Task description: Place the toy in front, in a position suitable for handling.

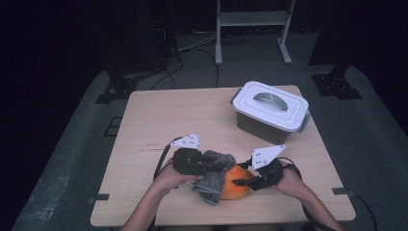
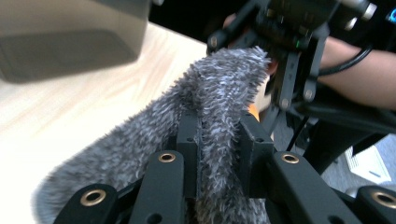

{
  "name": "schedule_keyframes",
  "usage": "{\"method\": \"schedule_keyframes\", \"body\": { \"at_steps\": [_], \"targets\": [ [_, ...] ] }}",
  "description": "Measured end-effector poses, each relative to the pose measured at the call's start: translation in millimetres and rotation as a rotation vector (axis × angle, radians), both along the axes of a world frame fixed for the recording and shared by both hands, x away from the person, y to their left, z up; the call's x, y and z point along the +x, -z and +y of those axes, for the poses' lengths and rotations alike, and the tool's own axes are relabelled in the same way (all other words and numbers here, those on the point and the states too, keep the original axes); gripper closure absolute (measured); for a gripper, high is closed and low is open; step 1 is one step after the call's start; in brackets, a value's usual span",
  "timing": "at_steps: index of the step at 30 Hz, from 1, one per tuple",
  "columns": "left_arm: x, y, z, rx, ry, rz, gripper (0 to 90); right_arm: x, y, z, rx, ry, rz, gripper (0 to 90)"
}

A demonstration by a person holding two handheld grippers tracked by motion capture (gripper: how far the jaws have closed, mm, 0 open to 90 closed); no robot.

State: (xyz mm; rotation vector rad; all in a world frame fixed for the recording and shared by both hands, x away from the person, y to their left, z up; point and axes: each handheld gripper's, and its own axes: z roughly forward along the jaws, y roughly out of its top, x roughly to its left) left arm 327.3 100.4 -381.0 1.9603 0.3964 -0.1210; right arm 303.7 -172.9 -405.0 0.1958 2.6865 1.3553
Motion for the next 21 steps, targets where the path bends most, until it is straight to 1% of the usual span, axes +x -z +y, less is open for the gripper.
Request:
{"method": "schedule_keyframes", "body": {
  "at_steps": [2,3,5,7,10,14,15,17,19,21],
  "targets": [
    [1.4,-4.7,1.1,-0.008,-0.002,-0.005,73.4,-0.4,-1.2,3.4,0.000,-0.034,-0.022,49.7],
    [1.8,-5.7,0.8,0.003,0.000,-0.006,73.4,-1.4,-2.0,5.7,-0.006,-0.050,-0.039,49.7],
    [2.1,-3.5,-0.8,0.016,0.010,0.002,73.4,-2.6,-3.1,8.3,-0.021,-0.066,-0.058,49.6],
    [1.4,1.7,-3.0,0.037,0.021,0.008,73.4,-1.6,-2.4,5.7,-0.021,-0.072,-0.062,49.6],
    [0.4,9.7,-3.7,0.045,0.021,0.027,73.4,1.5,2.4,-4.4,0.000,-0.067,-0.049,49.4],
    [1.2,16.8,-1.8,0.095,0.010,0.027,73.3,3.3,8.4,-22.3,0.009,-0.057,-0.044,49.3],
    [2.0,18.6,-1.1,0.106,0.008,0.028,73.1,4.3,9.6,-27.4,0.012,-0.048,-0.039,49.1],
    [3.9,22.2,-1.1,0.107,0.003,0.037,73.1,6.4,12.3,-37.1,0.022,-0.025,-0.014,47.9],
    [4.3,24.0,-4.9,0.100,0.000,0.044,73.2,8.2,14.7,-42.3,0.041,-0.002,0.009,43.3],
    [4.1,24.4,-8.9,0.104,0.003,0.045,73.2,8.4,13.9,-41.2,0.033,0.033,0.047,33.2]
  ]
}}
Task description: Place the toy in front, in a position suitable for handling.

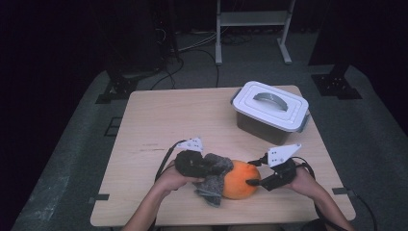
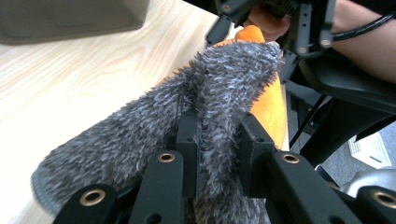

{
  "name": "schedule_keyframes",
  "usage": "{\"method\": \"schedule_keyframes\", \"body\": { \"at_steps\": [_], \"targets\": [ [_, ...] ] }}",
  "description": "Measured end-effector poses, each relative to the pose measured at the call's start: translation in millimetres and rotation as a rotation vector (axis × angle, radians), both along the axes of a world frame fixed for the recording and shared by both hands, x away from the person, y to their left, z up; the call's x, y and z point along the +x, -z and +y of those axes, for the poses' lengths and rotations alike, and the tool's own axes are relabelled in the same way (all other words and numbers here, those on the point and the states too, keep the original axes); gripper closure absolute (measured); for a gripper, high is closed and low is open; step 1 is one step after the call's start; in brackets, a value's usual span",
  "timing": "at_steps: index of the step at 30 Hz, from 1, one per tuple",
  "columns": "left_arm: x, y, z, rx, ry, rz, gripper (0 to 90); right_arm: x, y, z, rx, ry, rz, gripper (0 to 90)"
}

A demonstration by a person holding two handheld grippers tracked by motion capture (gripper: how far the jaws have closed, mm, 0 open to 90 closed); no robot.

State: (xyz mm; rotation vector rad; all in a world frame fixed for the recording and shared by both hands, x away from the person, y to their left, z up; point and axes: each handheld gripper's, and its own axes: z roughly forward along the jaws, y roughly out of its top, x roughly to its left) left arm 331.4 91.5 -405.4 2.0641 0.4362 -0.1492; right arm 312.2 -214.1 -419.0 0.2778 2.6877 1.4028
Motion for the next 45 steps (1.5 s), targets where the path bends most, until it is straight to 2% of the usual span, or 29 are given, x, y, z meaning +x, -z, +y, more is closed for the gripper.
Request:
{"method": "schedule_keyframes", "body": {
  "at_steps": [3,6,11,13,17,18,19,21,24,25,28,32,34,36,38,40,45],
  "targets": [
    [-0.1,-1.1,-1.1,0.008,0.002,-0.005,73.2,0.0,-5.8,2.2,-0.048,0.049,0.088,24.6],
    [-0.9,-0.9,-1.1,0.003,0.003,-0.003,73.2,-5.1,-10.8,3.4,-0.069,0.087,0.116,22.2],
    [-5.3,-2.4,-4.6,0.004,0.011,-0.012,73.2,-16.2,-14.2,13.1,-0.124,0.143,0.096,19.5],
    [-7.1,-3.3,-6.2,0.002,0.017,-0.012,73.2,-18.6,-16.0,16.3,-0.131,0.162,0.104,19.1],
    [-8.5,-3.2,-8.8,0.004,0.027,-0.017,73.2,-19.0,-13.7,21.8,-0.142,0.160,0.099,19.2],
    [-8.0,-3.1,-8.3,0.007,0.024,-0.019,73.2,-17.1,-11.4,22.1,-0.139,0.157,0.108,22.2],
    [-7.4,-3.0,-7.6,0.004,0.023,-0.018,73.2,-15.5,-9.4,21.5,-0.128,0.150,0.111,27.7],
    [-6.4,-4.8,-4.9,0.002,0.020,-0.018,73.2,-14.0,-7.2,19.4,-0.109,0.119,0.090,38.1],
    [-5.1,-12.0,-1.3,-0.012,0.019,-0.030,73.2,-9.9,-7.0,16.8,-0.067,0.073,0.067,46.2],
    [-5.2,-15.4,-0.4,-0.019,0.016,-0.035,73.2,-8.6,-7.4,17.1,-0.047,0.057,0.064,47.0],
    [-4.7,-24.4,0.5,-0.022,0.018,-0.054,73.2,-5.0,-8.2,25.6,-0.033,-0.023,0.020,48.3],
    [-5.0,-34.3,7.0,-0.042,0.015,-0.071,73.1,1.6,-10.7,41.9,-0.010,-0.088,0.019,48.9],
    [-5.8,-35.9,10.4,-0.053,0.015,-0.066,73.1,4.5,-11.7,47.2,0.007,-0.119,0.015,48.8],
    [-6.0,-32.9,11.3,-0.035,0.013,-0.060,73.0,6.4,-10.7,52.5,-0.003,-0.142,0.013,48.6],
    [-5.5,-25.7,11.8,-0.021,0.017,-0.046,73.0,8.5,-6.3,55.8,-0.034,-0.158,0.004,48.1],
    [-4.4,-19.4,14.5,-0.028,0.009,-0.028,73.0,10.9,-3.5,53.3,-0.017,-0.162,0.014,47.7],
    [-4.7,-13.8,17.5,-0.007,0.002,-0.028,73.0,10.5,0.8,41.7,-0.028,-0.163,0.011,46.6]
  ]
}}
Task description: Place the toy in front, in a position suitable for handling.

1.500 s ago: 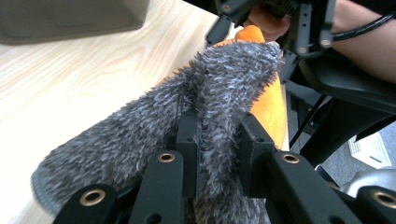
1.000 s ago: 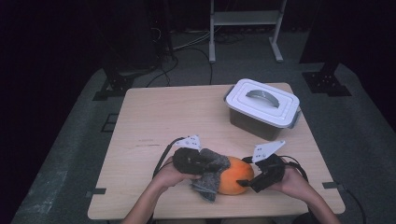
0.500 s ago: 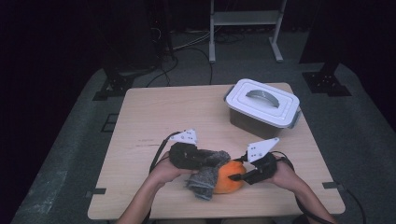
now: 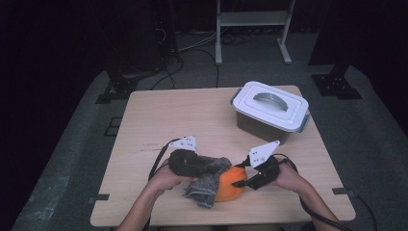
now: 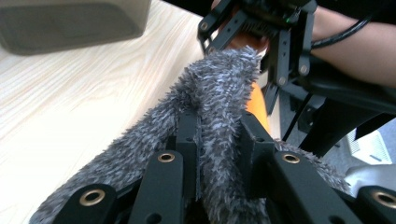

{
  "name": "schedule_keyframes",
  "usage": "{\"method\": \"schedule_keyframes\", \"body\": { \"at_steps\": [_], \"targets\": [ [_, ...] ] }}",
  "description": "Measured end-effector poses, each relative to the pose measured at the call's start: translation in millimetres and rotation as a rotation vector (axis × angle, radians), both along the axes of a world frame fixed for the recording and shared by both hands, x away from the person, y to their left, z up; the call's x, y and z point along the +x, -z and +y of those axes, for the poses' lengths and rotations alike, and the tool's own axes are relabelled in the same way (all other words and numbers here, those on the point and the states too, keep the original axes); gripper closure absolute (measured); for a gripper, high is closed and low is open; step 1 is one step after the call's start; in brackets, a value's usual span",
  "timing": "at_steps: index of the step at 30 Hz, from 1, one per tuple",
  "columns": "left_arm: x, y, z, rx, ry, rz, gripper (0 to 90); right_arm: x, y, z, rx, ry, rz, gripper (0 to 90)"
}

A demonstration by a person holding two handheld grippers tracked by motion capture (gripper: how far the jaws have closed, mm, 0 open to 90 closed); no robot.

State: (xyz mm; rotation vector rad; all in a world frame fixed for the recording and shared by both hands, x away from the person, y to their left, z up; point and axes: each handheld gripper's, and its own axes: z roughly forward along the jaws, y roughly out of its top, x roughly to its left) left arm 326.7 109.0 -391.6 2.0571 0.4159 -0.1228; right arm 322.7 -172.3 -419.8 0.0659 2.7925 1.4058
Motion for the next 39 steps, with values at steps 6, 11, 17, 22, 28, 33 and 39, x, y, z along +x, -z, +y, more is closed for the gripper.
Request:
{"method": "schedule_keyframes", "body": {
  "at_steps": [6,11,17,22,28,33,39],
  "targets": [
    [0.2,4.1,1.6,0.022,-0.006,0.012,73.0,1.9,5.6,-19.3,0.008,0.036,0.012,43.0],
    [-2.1,9.2,-6.3,0.010,0.008,0.025,73.0,2.9,5.5,-23.6,-0.018,0.103,0.063,28.4],
    [-3.0,7.5,-11.7,0.002,0.012,0.031,73.0,-10.4,-5.7,-25.8,-0.037,0.174,0.079,24.0],
    [-7.1,3.5,-23.0,0.003,0.035,0.019,73.0,-19.5,-14.5,-17.0,-0.025,0.198,0.073,20.8],
    [-8.8,-1.8,-28.8,0.040,0.043,-0.010,72.6,-22.9,-3.3,-5.2,-0.061,0.178,0.028,29.5],
    [-6.0,-1.1,-21.7,0.058,0.031,-0.019,73.2,-24.8,-1.4,-12.7,-0.056,0.151,-0.008,36.7],
    [-4.9,4.1,-7.3,0.066,-0.003,-0.009,73.2,-23.5,0.4,-24.4,-0.054,0.150,-0.006,37.4]
  ]
}}
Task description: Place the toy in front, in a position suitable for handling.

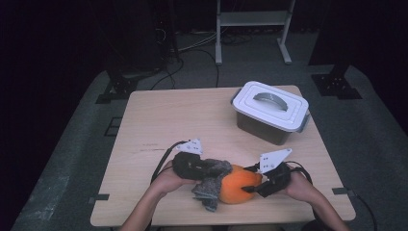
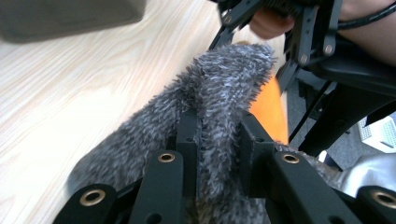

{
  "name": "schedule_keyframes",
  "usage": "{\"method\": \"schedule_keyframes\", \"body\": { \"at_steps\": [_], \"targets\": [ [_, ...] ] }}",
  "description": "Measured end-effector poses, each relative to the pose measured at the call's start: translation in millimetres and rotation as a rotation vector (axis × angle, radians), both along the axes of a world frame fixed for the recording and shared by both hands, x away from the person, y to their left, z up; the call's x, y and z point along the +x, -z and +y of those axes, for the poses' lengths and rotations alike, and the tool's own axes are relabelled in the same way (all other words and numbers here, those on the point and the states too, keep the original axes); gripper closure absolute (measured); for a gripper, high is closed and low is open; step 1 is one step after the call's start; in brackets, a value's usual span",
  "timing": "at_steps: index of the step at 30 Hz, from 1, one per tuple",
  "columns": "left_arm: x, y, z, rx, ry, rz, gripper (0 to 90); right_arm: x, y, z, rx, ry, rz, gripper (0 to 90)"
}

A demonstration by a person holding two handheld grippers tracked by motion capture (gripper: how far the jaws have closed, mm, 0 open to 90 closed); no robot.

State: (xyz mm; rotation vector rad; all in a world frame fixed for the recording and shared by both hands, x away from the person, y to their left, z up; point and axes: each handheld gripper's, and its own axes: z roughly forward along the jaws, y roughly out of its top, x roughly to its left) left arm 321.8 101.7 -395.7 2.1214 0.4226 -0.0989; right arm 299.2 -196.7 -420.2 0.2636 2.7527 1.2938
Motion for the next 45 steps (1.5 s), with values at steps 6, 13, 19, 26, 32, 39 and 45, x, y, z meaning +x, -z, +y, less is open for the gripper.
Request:
{"method": "schedule_keyframes", "body": {
  "at_steps": [6,13,19,26,32,39,45],
  "targets": [
    [1.9,6.4,5.2,-0.027,-0.008,0.024,73.2,5.1,2.7,-13.7,0.022,0.016,0.025,36.8],
    [-2.2,-3.5,-9.1,-0.065,0.040,0.010,73.2,6.4,0.8,-11.0,0.014,0.018,0.035,36.3],
    [-7.3,-10.6,-25.7,-0.049,0.083,-0.025,73.1,7.9,0.5,-6.8,0.013,0.006,0.019,36.8],
    [-0.8,-3.3,-10.7,-0.036,0.031,-0.009,73.1,11.9,5.1,-20.1,0.049,0.029,0.047,37.5],
    [-3.6,-1.6,-19.4,-0.054,0.041,0.002,73.2,11.0,0.8,-21.0,0.022,0.062,0.078,27.9],
    [-3.0,-4.1,-30.4,-0.060,0.053,0.002,73.1,-5.1,-17.3,-13.0,-0.025,0.088,0.029,20.0],
    [-3.8,-7.2,-42.3,-0.050,0.070,-0.006,73.2,-11.4,-23.3,2.6,-0.068,0.104,-0.006,14.8]
  ]
}}
